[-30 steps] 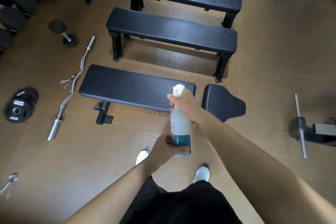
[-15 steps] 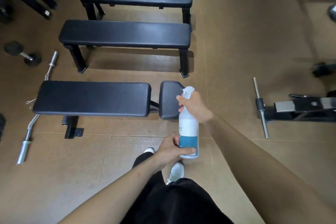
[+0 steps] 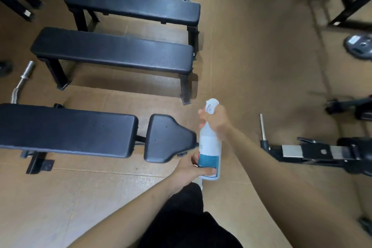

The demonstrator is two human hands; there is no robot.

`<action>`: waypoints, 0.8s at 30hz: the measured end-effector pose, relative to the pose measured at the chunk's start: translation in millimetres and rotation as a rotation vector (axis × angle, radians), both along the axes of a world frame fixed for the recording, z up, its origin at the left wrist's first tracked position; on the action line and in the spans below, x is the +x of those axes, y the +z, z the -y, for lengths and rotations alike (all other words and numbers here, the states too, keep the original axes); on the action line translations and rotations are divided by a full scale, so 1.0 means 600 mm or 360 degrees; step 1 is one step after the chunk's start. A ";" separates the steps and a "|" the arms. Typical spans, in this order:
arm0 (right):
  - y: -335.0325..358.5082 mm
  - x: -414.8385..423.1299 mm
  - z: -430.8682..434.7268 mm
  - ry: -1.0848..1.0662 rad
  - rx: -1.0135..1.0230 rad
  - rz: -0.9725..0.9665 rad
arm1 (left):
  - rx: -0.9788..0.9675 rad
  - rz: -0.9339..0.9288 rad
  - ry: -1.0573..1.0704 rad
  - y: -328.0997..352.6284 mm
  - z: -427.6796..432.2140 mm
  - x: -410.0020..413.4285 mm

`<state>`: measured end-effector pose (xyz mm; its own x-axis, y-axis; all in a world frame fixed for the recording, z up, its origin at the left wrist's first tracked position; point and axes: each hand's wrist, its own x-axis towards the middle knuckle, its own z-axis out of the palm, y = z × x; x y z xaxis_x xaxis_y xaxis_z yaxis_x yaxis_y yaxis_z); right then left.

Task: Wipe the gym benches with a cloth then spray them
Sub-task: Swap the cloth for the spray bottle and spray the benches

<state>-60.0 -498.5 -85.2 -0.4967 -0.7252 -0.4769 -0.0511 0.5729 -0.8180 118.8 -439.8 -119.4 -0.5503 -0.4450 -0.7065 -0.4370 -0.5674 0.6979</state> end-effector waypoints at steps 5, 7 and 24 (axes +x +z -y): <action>0.052 -0.139 0.117 0.0174 -0.0003 0.0110 | -0.0004 -0.0102 0.0164 0.012 0.094 -0.138; 0.072 -0.184 0.169 0.0312 0.0057 0.0123 | -0.0028 -0.0120 0.0259 0.027 0.138 -0.182; 0.032 -0.336 0.627 0.0508 0.0043 0.0381 | -0.0175 -0.0016 0.0903 0.001 0.497 -0.412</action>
<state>-261.5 -874.7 -66.2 -0.1211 -0.8109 -0.5726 -0.0400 0.5803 -0.8134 -128.5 -738.1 -118.9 -0.2108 -0.7431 -0.6351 -0.0786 -0.6347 0.7687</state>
